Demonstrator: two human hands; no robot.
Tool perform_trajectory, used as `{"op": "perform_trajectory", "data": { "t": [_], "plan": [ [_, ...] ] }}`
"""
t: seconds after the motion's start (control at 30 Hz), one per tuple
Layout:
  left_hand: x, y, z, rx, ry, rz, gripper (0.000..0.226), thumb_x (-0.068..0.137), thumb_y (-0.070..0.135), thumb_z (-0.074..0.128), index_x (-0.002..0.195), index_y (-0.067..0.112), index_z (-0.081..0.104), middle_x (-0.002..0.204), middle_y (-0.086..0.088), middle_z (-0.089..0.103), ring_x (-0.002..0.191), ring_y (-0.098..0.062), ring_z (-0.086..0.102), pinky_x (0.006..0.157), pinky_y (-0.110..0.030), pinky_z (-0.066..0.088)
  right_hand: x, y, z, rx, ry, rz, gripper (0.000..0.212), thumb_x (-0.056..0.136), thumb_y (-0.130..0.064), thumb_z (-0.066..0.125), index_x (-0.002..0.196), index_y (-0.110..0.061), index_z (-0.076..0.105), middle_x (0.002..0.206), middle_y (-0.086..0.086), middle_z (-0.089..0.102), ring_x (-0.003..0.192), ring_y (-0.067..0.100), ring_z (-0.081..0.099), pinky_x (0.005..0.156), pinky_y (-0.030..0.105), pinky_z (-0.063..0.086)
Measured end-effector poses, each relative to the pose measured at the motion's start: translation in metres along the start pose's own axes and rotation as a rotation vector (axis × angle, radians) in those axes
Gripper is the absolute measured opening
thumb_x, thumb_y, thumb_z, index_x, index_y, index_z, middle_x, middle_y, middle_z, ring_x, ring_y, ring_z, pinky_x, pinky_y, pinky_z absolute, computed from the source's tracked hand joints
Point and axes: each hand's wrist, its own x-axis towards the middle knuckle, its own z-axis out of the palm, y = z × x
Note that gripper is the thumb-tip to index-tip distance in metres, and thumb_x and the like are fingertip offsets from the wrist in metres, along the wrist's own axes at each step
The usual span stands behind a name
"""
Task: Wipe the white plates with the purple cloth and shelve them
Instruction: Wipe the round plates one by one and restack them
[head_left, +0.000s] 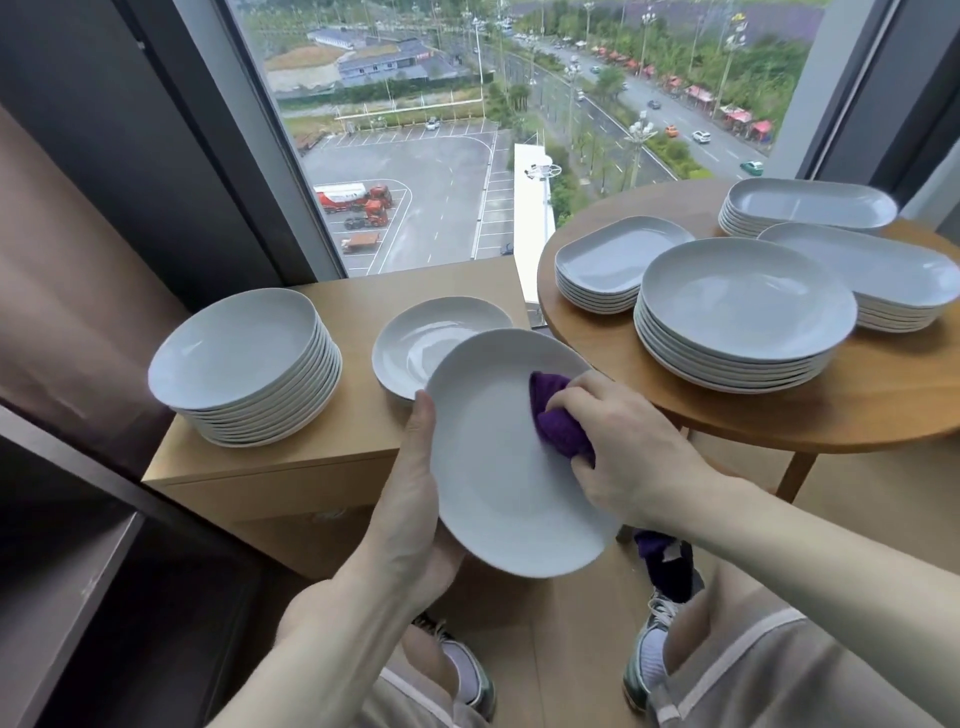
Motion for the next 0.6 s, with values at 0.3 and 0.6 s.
{"op": "perform_trajectory", "data": {
  "t": [0.3, 0.6],
  "plan": [
    [-0.005, -0.024, 0.012, 0.111, -0.045, -0.113, 0.068, 0.101, 0.065, 0.029, 0.145, 0.022, 0.058, 0.138, -0.009, 0.068, 0.131, -0.024, 0.062, 0.112, -0.041, 0.045, -0.006, -0.018, 0.002, 0.089, 0.116, -0.226, 0.051, 0.072, -0.012, 0.068, 0.124, -0.012, 0.064, 0.127, 0.007, 0.057, 0.12, 0.03, 0.055, 0.104, 0.046, 0.046],
    [0.0, -0.004, 0.001, -0.007, 0.085, -0.111, 0.074, 0.097, 0.071, 0.038, 0.111, 0.013, 0.081, 0.123, -0.018, 0.074, 0.112, -0.029, 0.073, 0.096, -0.042, 0.052, -0.035, -0.057, 0.004, 0.155, -0.276, -0.381, 0.032, 0.079, -0.021, 0.065, 0.111, -0.022, 0.061, 0.106, -0.005, 0.057, 0.093, 0.019, 0.054, 0.084, 0.032, 0.045]
  ]
}}
